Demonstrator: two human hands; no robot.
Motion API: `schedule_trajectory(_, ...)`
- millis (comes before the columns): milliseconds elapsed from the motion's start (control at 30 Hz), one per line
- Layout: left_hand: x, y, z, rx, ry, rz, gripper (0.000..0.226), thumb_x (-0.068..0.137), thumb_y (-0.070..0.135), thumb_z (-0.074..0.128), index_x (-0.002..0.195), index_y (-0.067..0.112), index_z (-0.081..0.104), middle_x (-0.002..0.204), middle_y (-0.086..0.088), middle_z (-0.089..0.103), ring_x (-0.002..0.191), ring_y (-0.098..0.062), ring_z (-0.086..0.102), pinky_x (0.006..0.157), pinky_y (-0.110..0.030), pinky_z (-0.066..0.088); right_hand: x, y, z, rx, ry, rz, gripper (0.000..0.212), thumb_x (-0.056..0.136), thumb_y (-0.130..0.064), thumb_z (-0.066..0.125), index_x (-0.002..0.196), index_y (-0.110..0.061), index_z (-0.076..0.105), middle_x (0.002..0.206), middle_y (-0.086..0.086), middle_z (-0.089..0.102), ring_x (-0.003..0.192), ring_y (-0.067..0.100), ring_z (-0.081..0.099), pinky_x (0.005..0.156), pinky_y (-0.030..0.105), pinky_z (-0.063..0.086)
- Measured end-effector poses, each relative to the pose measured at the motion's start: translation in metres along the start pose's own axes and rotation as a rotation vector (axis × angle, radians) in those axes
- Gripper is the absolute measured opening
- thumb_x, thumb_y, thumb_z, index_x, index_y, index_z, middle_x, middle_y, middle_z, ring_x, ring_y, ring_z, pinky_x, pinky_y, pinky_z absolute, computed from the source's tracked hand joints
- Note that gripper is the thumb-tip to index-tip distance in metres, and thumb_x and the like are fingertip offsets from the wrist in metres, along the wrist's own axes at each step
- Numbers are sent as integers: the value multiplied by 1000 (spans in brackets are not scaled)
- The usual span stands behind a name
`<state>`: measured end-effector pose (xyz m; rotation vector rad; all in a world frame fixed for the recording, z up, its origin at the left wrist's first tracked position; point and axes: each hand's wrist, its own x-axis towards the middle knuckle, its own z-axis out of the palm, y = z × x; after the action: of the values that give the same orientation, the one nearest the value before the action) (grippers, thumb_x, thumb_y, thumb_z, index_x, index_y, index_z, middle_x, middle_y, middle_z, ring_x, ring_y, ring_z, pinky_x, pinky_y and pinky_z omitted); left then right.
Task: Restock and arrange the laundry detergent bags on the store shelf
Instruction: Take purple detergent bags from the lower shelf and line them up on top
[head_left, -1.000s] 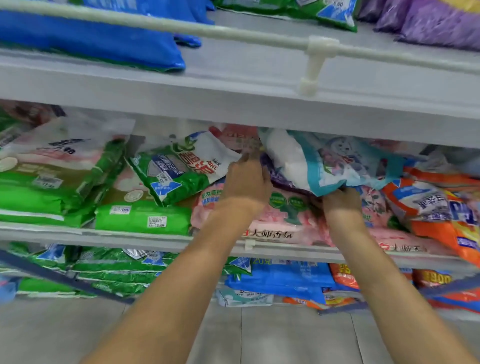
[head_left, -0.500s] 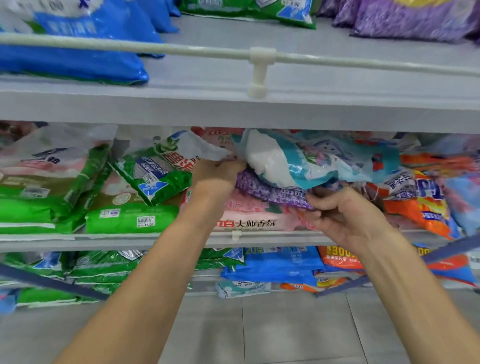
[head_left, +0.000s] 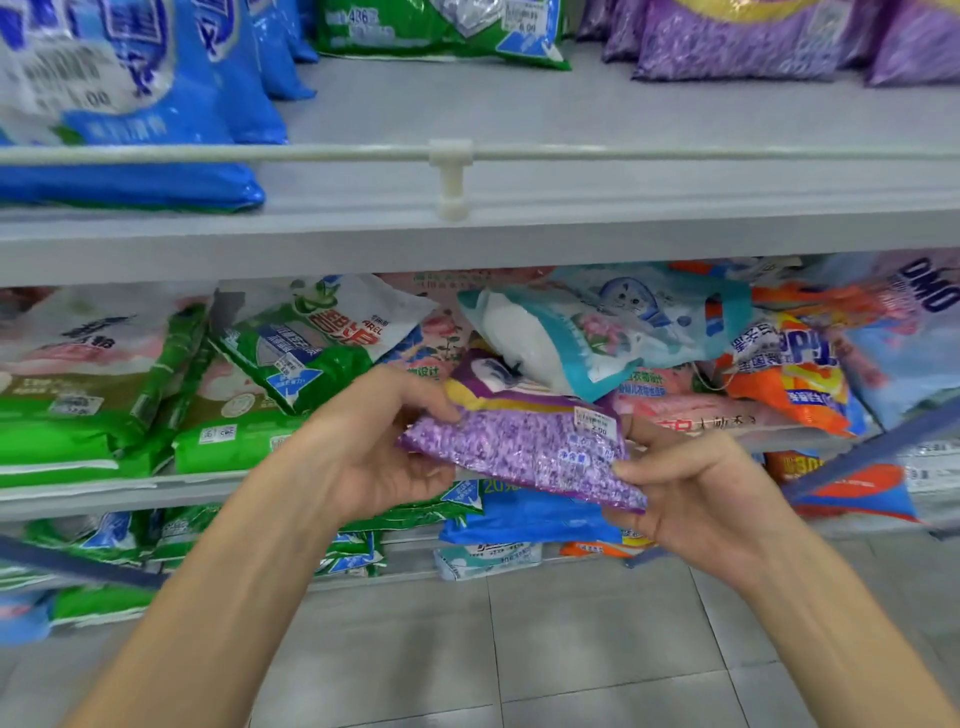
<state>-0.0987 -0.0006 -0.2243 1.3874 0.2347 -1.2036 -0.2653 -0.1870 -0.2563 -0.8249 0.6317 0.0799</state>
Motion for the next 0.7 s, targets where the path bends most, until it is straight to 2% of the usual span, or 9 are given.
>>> schedule_trajectory(67,-8,-8,1,-50,-28,-6,23,67,-10,51,71,12,56,74,-6,65,68,-23,60,68,-36,56,-2,9,-1,4,8,25,79,46,7,73,124,0,66,132,24,66,115,42,65,91,46,57)
schedule_trajectory(100,-12,-13,2,-53,-48,-4,27,67,-12,47,71,13,57,75,-5,67,69,-23,62,70,-38,57,-5,13,1,3,6,26,80,46,7,72,126,2,64,132,25,66,114,43,66,89,47,58)
schedule_trajectory(200,-21,-25,-1,-13,-112,5,36,69,-15,44,78,12,66,80,-5,72,67,-20,69,75,-40,58,-16,21,3,-5,29,25,71,42,7,71,113,2,66,123,28,65,106,41,64,89,47,53)
schedule_trajectory(267,-33,-32,-4,29,-192,-5,38,69,-16,46,82,11,70,82,-5,74,64,-17,70,67,-32,60,-29,26,3,-13,36,42,77,45,11,65,121,10,59,129,35,60,111,45,58,92,47,46)
schedule_trajectory(333,-46,-40,-7,69,-266,6,42,57,-13,56,83,13,76,86,-5,75,64,-17,70,58,-25,57,-44,31,7,21,38,64,82,51,13,55,133,7,56,138,35,56,119,50,56,96,46,43)
schedule_trajectory(467,-66,-61,-8,57,-329,52,68,48,-17,56,108,11,73,106,-13,75,90,-28,72,74,-34,53,-75,37,30,137,-21,29,50,71,-3,52,116,-4,76,126,20,71,112,36,69,98,47,53)
schedule_trajectory(567,-84,-69,-6,116,-374,104,79,47,-22,55,119,9,66,103,-11,76,89,-25,74,67,-33,56,-92,44,50,98,53,6,27,88,-15,61,103,-11,83,115,14,76,100,28,76,86,41,63)
schedule_trajectory(633,-96,-70,-3,184,-431,149,86,48,-25,57,127,8,62,108,-11,75,94,-25,73,66,-32,59,-103,47,58,62,87,4,24,85,-12,65,100,-11,83,111,14,78,92,25,78,76,34,64)
schedule_trajectory(700,-110,-66,3,204,-474,193,86,51,-27,61,130,7,60,114,-11,75,99,-24,74,67,-29,60,-113,48,62,19,125,-36,32,82,-8,69,112,-9,79,113,14,77,95,26,77,78,34,64)
